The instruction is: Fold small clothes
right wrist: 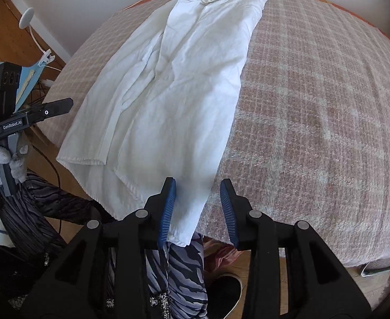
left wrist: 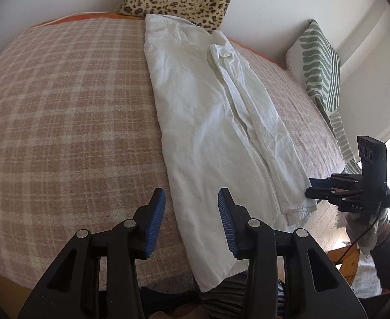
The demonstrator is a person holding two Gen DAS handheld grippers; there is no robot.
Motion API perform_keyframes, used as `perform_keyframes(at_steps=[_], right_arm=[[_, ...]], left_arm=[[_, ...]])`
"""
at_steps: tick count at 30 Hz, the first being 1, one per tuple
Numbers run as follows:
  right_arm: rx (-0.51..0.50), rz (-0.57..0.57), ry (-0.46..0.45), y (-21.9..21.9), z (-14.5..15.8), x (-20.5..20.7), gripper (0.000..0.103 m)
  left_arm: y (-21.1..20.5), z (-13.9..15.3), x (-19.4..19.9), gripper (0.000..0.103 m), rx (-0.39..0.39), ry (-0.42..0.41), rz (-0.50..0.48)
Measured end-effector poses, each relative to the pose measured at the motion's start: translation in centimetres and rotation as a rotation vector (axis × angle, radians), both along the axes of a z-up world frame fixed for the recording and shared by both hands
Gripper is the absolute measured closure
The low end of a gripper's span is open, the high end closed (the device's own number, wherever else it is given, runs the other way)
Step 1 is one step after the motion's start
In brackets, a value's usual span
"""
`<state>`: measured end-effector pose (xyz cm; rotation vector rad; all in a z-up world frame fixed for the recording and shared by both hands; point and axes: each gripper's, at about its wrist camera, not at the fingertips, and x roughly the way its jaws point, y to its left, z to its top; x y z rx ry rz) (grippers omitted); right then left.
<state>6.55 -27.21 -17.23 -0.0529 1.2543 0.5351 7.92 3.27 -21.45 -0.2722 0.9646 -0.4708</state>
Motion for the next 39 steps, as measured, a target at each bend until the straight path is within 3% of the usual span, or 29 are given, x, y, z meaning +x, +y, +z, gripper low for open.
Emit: perform_keyframes(at_steps=[4,7,11,13,14,15,18,20,25,28,30,32,36,37,38,39], right_arm=[[0.137,-0.035,0.046,-1.6,-1.0,-0.2,0.065],[0.303,-0.098,0.144,-3.3,-1.9,0.9,0.063],[0.376,-0.125,0.167,-4.1,-2.3,1.1,0.062],[0.378,-0.124,0.154,-3.9,-2.3,0.8,0.065],[0.352,-0.113,0.140,-3.5,-2.3,0.5,0.073],[0.307,-0.102,0.130,-3.0,-2.3,0.2,0.091],[0.303,-0.105,0.102,-2.9,-1.6,-0.6,0.095],[0.196,-0.063,0.065,-2.4,-1.9,-0.8,0.097],[0.147,-0.026,0.029,-1.2,-1.0,-0.6,0.095],[0.178,-0.023,0.038,-1.1,-1.0,-0.6,0.090],[0.232,-0.047,0.094,-1.6,-1.6,-0.1,0.078],[0.299,-0.068,0.130,-2.4,-2.3,0.2,0.078],[0.345,-0.054,0.142,-3.1,-2.3,0.3,0.075],[0.346,-0.048,0.143,-3.2,-2.3,0.3,0.079],[0.344,-0.042,0.147,-3.1,-2.3,0.3,0.082],[0.341,-0.039,0.153,-2.9,-2.5,0.3,0.089]], left_arm=[[-0.1,-1.2,-1.0,0.063,-0.031,0.049,-0.015],[-0.3,-1.2,-1.3,0.067,-0.030,0.034,-0.035],[-0.1,-1.7,-0.9,0.094,-0.056,0.045,-0.025],[0.2,-1.9,-0.7,0.094,-0.081,0.058,-0.012],[0.3,-1.9,-0.7,0.094,-0.081,0.057,-0.011],[0.2,-1.7,-0.8,0.095,-0.070,0.045,-0.014],[0.3,-1.4,-1.5,0.098,-0.029,0.006,-0.025],[0.3,-1.7,-1.6,0.098,0.001,0.006,-0.019],[0.1,0.2,-1.9,0.093,0.024,-0.070,-0.028],[0.7,-0.2,-1.3,0.065,-0.013,-0.024,-0.002],[0.5,-1.3,-1.1,0.063,-0.036,0.037,-0.002],[0.3,-1.7,-1.5,0.063,-0.059,0.052,-0.001],[0.2,-1.8,-1.9,0.066,-0.103,0.082,-0.024],[0.1,-1.8,-2.0,0.069,-0.101,0.077,-0.029],[-0.2,-1.9,-2.1,0.086,-0.100,0.084,-0.043],[-0.5,-2.1,-2.2,0.093,-0.104,0.097,-0.049]])
